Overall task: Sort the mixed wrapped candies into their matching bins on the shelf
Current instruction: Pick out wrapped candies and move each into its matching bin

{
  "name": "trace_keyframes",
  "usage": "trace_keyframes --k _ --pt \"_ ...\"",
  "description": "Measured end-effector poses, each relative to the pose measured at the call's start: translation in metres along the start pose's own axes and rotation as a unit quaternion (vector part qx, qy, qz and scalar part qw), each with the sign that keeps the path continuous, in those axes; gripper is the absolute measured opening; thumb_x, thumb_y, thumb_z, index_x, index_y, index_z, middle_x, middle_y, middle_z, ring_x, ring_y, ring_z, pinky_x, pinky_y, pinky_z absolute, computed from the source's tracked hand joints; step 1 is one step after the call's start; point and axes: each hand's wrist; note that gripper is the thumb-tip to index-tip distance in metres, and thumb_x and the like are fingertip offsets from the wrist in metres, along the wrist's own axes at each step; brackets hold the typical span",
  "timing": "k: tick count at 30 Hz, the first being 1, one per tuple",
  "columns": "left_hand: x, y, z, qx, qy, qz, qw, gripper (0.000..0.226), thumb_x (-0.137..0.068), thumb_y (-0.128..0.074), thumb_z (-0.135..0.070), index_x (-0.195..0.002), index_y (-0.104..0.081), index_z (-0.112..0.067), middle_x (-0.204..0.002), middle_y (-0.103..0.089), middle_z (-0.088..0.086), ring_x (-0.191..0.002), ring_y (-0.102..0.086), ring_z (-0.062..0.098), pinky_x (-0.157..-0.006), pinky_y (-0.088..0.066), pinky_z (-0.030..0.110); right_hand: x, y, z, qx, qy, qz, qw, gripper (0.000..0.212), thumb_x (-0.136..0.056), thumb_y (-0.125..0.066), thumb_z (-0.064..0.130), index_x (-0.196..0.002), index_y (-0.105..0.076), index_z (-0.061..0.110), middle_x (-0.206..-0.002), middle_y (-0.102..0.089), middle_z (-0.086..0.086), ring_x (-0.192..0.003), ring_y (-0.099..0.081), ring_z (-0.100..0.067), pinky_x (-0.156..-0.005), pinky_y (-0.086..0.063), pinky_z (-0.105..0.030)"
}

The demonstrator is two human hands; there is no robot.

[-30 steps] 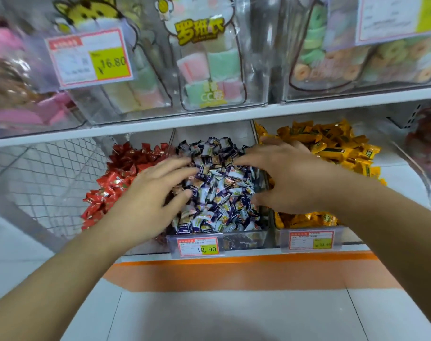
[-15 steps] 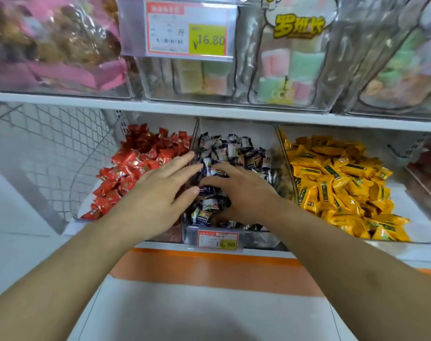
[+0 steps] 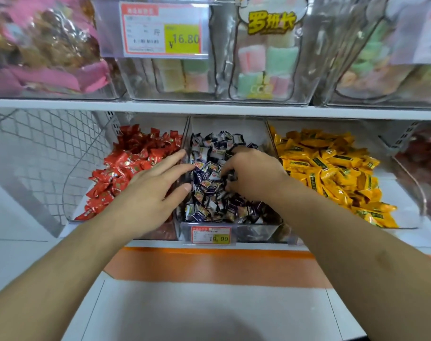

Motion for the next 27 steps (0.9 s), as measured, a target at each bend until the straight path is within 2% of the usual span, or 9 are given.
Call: trace_keyframes --k 2,4,7,9,11,13,19,22,27 --pt "0.000 0.000 0.000 0.002 -0.001 0.000 1.000 0.051 -0.106 -0.036 -0.054 -0.156 -0.030 -0.048 -0.164 0.003 -0.038 -0.152 -0.014 -0.001 -0.127 -0.014 0.044 0.001 0.008 0.001 0.023 -0.006 0.001 1.000 0.028 -0.091 -0.074 0.041 -0.119 -0.072 0.041 -0.114 -0.068 0.005 -0.101 -0.066 -0.026 -0.073 -0.058 -0.038" --pt "0.000 -0.001 0.000 0.005 0.000 0.000 1.000 0.050 -0.106 -0.035 -0.054 -0.155 -0.031 -0.049 -0.164 0.002 -0.038 -0.155 -0.017 0.006 -0.127 -0.014 0.046 0.002 0.017 0.002 0.028 -0.004 -0.013 1.000 0.032 -0.092 -0.069 0.051 -0.123 -0.069 0.041 -0.116 -0.068 0.005 -0.103 -0.067 -0.026 -0.081 -0.060 -0.044" --pt "-0.001 -0.002 -0.003 0.011 0.004 -0.002 1.000 0.050 -0.106 -0.036 -0.053 -0.155 -0.032 -0.048 -0.164 0.002 -0.038 -0.156 -0.018 0.009 -0.127 -0.016 0.049 0.002 0.018 0.012 -0.031 0.056 -0.026 0.998 0.043 -0.092 -0.066 0.059 -0.132 -0.064 0.046 -0.146 -0.057 0.008 -0.130 -0.057 -0.025 -0.104 -0.051 -0.050" --pt "-0.001 -0.003 -0.003 0.016 0.004 -0.005 1.000 0.050 -0.106 -0.036 -0.052 -0.156 -0.032 -0.046 -0.165 0.000 -0.037 -0.155 -0.018 0.009 -0.127 -0.018 0.049 0.003 0.004 0.024 -0.106 0.129 0.029 0.986 0.045 -0.090 -0.068 0.060 -0.132 -0.066 0.044 -0.156 -0.046 0.010 -0.142 -0.043 -0.022 -0.116 -0.037 -0.051" --pt "-0.001 -0.004 -0.002 0.016 0.001 -0.010 1.000 0.049 -0.106 -0.037 -0.051 -0.155 -0.034 -0.045 -0.165 -0.002 -0.036 -0.155 -0.021 0.009 -0.126 -0.021 0.049 0.004 -0.018 0.029 -0.101 0.172 0.084 0.976 0.046 -0.086 -0.070 0.064 -0.127 -0.069 0.042 -0.153 -0.047 0.010 -0.143 -0.037 -0.020 -0.116 -0.030 -0.053" --pt "-0.001 -0.005 0.000 0.013 -0.001 -0.011 1.000 0.048 -0.106 -0.037 -0.052 -0.154 -0.036 -0.046 -0.165 -0.002 -0.037 -0.154 -0.023 0.009 -0.125 -0.023 0.051 0.003 -0.030 0.025 -0.067 0.172 0.081 0.979 0.048 -0.082 -0.073 0.066 -0.125 -0.068 0.047 -0.154 -0.044 0.014 -0.146 -0.029 -0.018 -0.115 -0.025 -0.053" --pt "0.000 -0.004 0.000 0.008 0.007 -0.009 1.000 0.046 -0.105 -0.034 -0.056 -0.151 -0.035 -0.050 -0.163 0.000 -0.040 -0.155 -0.023 0.012 -0.125 -0.019 0.055 0.010 -0.019 0.007 0.000 0.150 0.038 0.988 0.036 -0.080 -0.083 0.048 -0.115 -0.075 0.044 -0.138 -0.058 0.019 -0.133 -0.045 -0.014 -0.106 -0.044 -0.045" --pt "0.000 -0.004 0.000 0.004 0.010 -0.005 1.000 0.047 -0.106 -0.034 -0.055 -0.152 -0.034 -0.049 -0.163 0.001 -0.040 -0.155 -0.022 0.010 -0.126 -0.016 0.054 0.013 -0.014 0.000 0.017 0.125 0.021 0.992 0.031 -0.082 -0.083 0.038 -0.111 -0.077 0.044 -0.133 -0.062 0.018 -0.128 -0.054 -0.014 -0.104 -0.049 -0.043" --pt "0.000 -0.002 -0.001 -0.006 0.006 -0.004 1.000 0.047 -0.107 -0.034 -0.053 -0.153 -0.034 -0.047 -0.164 0.002 -0.038 -0.154 -0.020 0.003 -0.125 -0.014 0.050 0.010 -0.003 0.001 0.052 0.075 0.007 0.996 0.028 -0.083 -0.082 0.033 -0.108 -0.077 0.044 -0.128 -0.064 0.014 -0.120 -0.061 -0.017 -0.096 -0.053 -0.040"
Point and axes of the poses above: each hand's wrist, its own x-axis away from the middle knuckle, its own y-axis out of the back of the hand, z = x × y
